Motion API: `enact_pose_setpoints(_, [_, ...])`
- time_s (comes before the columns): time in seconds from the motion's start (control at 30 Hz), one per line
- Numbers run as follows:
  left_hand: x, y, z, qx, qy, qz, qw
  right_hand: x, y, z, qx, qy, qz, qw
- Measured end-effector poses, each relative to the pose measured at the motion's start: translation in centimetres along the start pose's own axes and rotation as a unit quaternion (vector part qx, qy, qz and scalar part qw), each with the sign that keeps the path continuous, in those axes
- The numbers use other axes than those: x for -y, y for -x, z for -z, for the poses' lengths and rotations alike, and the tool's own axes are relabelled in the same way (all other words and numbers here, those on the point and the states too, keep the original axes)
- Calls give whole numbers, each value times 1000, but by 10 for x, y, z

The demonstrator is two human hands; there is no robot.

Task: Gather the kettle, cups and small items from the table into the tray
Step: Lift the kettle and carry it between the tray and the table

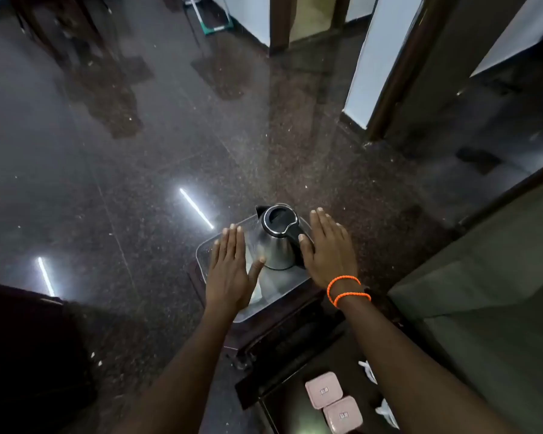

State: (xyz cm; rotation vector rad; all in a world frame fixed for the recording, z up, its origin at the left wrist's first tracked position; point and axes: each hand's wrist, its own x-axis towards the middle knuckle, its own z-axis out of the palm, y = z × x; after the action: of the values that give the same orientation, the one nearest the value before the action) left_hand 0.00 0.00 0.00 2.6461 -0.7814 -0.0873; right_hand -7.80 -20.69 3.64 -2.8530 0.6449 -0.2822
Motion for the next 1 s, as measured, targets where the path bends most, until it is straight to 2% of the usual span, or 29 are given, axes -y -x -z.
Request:
enact_pose_setpoints(0.17, [25,1,-45,127,-10,101,987,-17,5,-42,-5,-26,-59,998])
enact_pose_setpoints(0.33, [37,-6,-60,172,43,164,970,-31,4,-61,-14,-46,-68,997])
enact_pose_setpoints(0.5, [40,-14,-56,158,50,162,973,-36,-1,-68,6,-115,-81,990])
enact_pose_setpoints(0.67, [37,-26,-30,111,69,144,981,-27,-8,-75,39,-206,-107,972])
enact_pose_setpoints(0.73, [36,-31,-21,90,67,132,985,-21,-9,-84,36,-281,-156,946])
enact_pose_setpoints(0.8, [36,-35,-16,84,56,118,988,-19,-8,-95,22,-369,-213,905])
enact_pose_setpoints(0.93, [37,-35,-16,88,56,98,990,-18,-14,-108,35,-550,-276,787])
enact_pose_setpoints(1.0, [37,-32,-17,84,56,92,991,-18,-16,-109,54,-601,-287,744])
